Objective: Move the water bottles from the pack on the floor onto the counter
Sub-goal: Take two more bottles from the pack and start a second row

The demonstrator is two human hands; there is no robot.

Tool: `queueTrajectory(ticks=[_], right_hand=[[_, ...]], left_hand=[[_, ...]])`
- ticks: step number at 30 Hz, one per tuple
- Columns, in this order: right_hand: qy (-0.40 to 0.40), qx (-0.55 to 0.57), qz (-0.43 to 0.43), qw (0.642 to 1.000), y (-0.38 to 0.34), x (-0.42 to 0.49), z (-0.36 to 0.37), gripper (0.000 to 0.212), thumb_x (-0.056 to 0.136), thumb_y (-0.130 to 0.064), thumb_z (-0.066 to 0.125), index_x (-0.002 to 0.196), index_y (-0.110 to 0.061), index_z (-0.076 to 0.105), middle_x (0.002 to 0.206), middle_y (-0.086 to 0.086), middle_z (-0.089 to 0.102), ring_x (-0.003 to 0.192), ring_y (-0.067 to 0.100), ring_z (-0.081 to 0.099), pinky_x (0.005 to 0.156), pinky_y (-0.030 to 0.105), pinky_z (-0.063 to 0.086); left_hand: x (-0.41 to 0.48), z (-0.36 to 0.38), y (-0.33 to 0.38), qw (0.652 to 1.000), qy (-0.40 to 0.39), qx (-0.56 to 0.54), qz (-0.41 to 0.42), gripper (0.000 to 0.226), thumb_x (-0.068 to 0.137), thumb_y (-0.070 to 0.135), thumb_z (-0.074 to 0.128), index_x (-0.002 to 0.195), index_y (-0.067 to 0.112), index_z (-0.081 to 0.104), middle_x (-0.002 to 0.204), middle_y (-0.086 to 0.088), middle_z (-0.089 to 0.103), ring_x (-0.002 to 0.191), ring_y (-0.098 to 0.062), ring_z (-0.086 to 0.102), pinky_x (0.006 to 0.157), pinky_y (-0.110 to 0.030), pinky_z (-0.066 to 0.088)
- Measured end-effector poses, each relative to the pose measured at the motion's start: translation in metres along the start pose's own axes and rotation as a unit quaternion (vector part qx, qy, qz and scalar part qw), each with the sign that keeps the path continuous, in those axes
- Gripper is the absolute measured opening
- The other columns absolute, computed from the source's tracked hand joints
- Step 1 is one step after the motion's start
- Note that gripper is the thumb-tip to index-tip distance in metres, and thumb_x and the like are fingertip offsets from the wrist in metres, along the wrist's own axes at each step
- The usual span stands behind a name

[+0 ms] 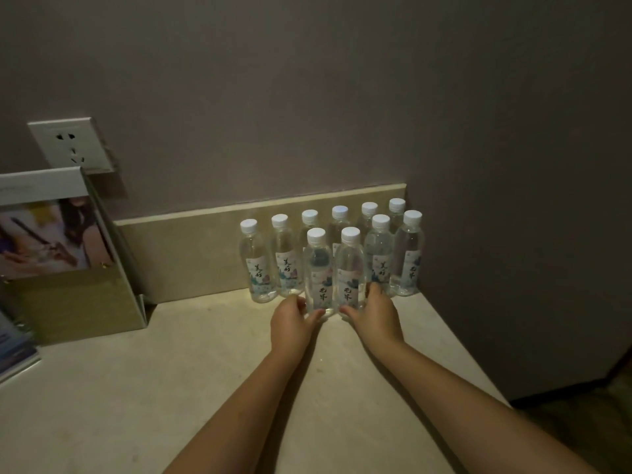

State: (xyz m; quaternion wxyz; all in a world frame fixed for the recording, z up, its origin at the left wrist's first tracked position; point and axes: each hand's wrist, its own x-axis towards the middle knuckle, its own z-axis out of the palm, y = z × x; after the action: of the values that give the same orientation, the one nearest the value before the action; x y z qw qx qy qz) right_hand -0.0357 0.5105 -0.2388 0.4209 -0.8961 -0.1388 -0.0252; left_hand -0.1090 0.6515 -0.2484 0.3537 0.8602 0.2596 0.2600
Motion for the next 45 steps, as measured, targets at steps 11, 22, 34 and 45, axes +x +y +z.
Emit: queueTrajectory(ticks=[11, 22, 34, 45], right_hand=[[0.066, 0.000, 0.029, 0.997, 0.000, -0.001, 0.008, 0.049, 0.075, -0.049, 0.074, 0.106, -0.025, 0.045, 0.107, -0.002, 0.061, 0.095, 0.023, 0.062, 0.073, 0.043, 0.056], [0.082, 0.003, 0.028, 0.996, -0.004, -0.001, 0.008, 0.052, 0.074, -0.050, 0.074, 0.110, -0.025, 0.047, 0.106, -0.005, 0.060, 0.092, 0.019, 0.062, 0.073, 0.042, 0.056], [0.114, -0.063, 0.003, 0.991, -0.004, -0.001, 0.012, 0.045, 0.084, -0.050, 0.063, 0.114, -0.018, 0.054, 0.115, 0.001, 0.059, 0.094, 0.023, 0.062, 0.070, 0.037, 0.055], [0.104, -0.089, 0.031, 0.990, -0.002, 0.006, 0.018, 0.039, 0.085, -0.051, 0.061, 0.105, -0.018, 0.054, 0.091, 0.002, 0.068, 0.081, 0.022, 0.065, 0.063, 0.033, 0.053]], left_hand=[[0.017, 0.010, -0.005, 1.000, -0.002, -0.019, 0.012, 0.027, 0.073, 0.037, 0.078, 0.087, 0.020, 0.062, 0.083, 0.005, 0.067, 0.078, -0.011, 0.061, 0.066, -0.024, 0.043], [0.017, 0.009, -0.009, 0.999, -0.011, -0.029, 0.025, 0.031, 0.075, 0.038, 0.077, 0.094, 0.017, 0.065, 0.090, 0.005, 0.068, 0.082, -0.010, 0.061, 0.068, -0.023, 0.043], [0.013, 0.007, -0.005, 0.997, -0.010, 0.046, 0.055, 0.031, 0.083, 0.039, 0.069, 0.099, 0.013, 0.063, 0.092, -0.001, 0.065, 0.085, -0.017, 0.059, 0.076, -0.032, 0.051], [0.014, 0.012, -0.010, 0.995, 0.009, 0.064, 0.079, 0.028, 0.083, 0.038, 0.068, 0.098, 0.015, 0.063, 0.092, -0.001, 0.064, 0.084, -0.016, 0.057, 0.072, -0.025, 0.045]])
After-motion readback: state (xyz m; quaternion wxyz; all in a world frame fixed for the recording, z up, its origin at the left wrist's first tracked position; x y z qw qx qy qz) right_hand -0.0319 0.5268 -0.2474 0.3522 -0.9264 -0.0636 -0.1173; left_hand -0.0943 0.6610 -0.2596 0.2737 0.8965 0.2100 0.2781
